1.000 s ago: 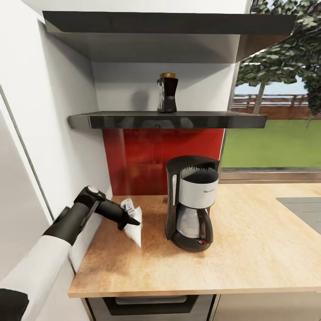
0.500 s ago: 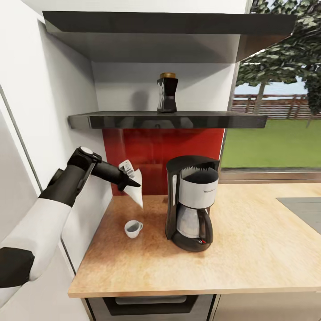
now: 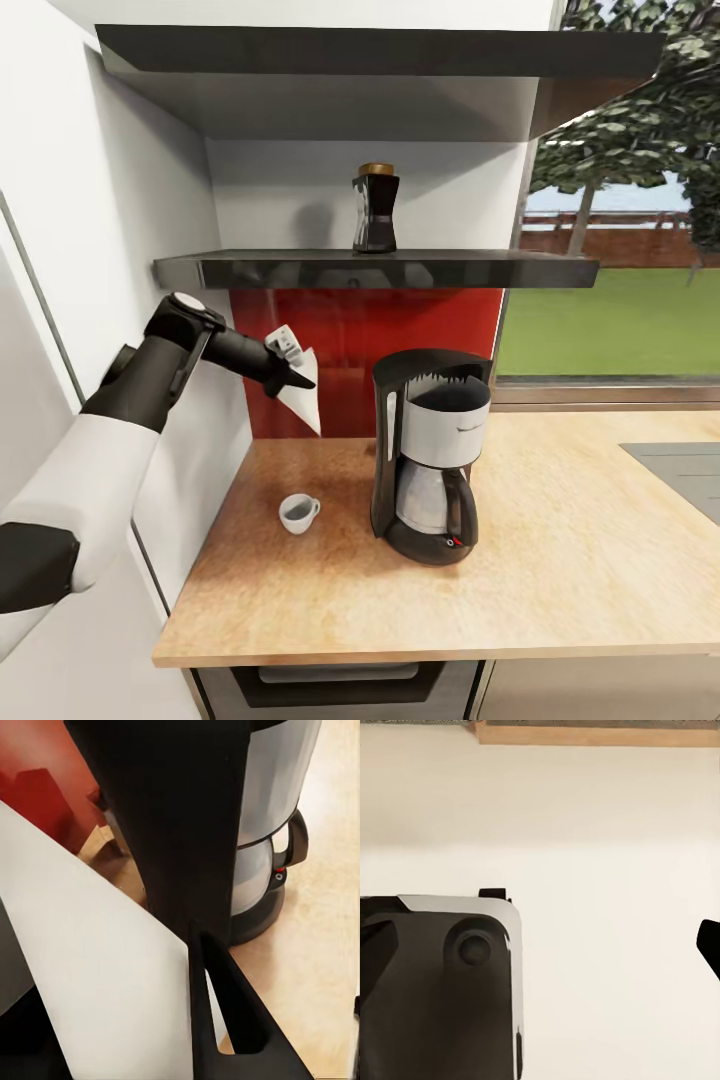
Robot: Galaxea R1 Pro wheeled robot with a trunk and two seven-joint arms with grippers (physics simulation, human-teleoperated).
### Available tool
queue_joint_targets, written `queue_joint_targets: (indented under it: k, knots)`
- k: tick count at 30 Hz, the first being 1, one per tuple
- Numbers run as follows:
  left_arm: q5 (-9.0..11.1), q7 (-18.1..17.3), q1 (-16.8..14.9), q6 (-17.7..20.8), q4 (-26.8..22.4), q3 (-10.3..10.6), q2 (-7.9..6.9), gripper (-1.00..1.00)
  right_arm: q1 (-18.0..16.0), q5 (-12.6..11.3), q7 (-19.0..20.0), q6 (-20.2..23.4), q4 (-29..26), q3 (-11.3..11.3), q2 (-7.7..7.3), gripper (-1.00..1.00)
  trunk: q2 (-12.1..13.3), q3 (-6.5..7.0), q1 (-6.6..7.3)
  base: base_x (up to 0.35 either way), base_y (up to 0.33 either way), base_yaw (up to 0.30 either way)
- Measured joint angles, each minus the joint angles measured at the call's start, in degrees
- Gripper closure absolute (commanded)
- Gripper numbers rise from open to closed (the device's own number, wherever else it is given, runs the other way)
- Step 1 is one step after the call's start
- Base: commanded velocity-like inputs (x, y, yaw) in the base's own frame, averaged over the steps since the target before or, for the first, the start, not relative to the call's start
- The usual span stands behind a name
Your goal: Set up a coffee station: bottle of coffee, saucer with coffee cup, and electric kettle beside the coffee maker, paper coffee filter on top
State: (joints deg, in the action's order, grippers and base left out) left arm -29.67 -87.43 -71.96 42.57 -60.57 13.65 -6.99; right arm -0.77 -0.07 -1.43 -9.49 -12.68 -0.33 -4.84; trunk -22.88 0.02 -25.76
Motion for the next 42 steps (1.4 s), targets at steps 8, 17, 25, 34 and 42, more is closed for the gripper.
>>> queue_joint_targets:
  k: [8,17,25,34,42]
  knots:
    - [-1.6,0.0,-0.2,0.3,-1.5,0.0,0.29,1.00,0.0,-0.1,0.1,-0.1,-0.8,0.0,0.22,-1.00,0.0,0.00,-0.01,-0.080,-0.174,0.000]
    - [-3.2,0.0,0.0,0.3,-2.0,0.0,0.27,1.00,0.0,-0.1,0.1,-0.1,-1.0,0.0,0.27,-1.00,0.0,0.00,0.00,-0.062,-0.255,0.081]
    - [-4.7,0.1,-0.1,0.3,-2.1,-0.2,0.31,1.00,0.0,-0.1,0.1,-0.1,-1.1,0.0,0.27,-1.00,0.0,0.00,0.00,-0.003,-0.272,0.264]
    - [-5.4,0.6,-0.4,0.3,-2.1,-0.1,0.29,1.00,0.0,-0.1,0.0,-0.1,-1.1,0.0,0.28,-1.00,0.0,-0.01,0.00,0.000,-0.074,0.240]
    - [-15.7,2.4,-0.6,0.8,-2.1,-0.4,3.26,1.00,0.0,0.0,0.0,-0.1,-1.0,0.1,0.27,-1.00,0.0,0.00,0.00,0.000,-0.002,0.022]
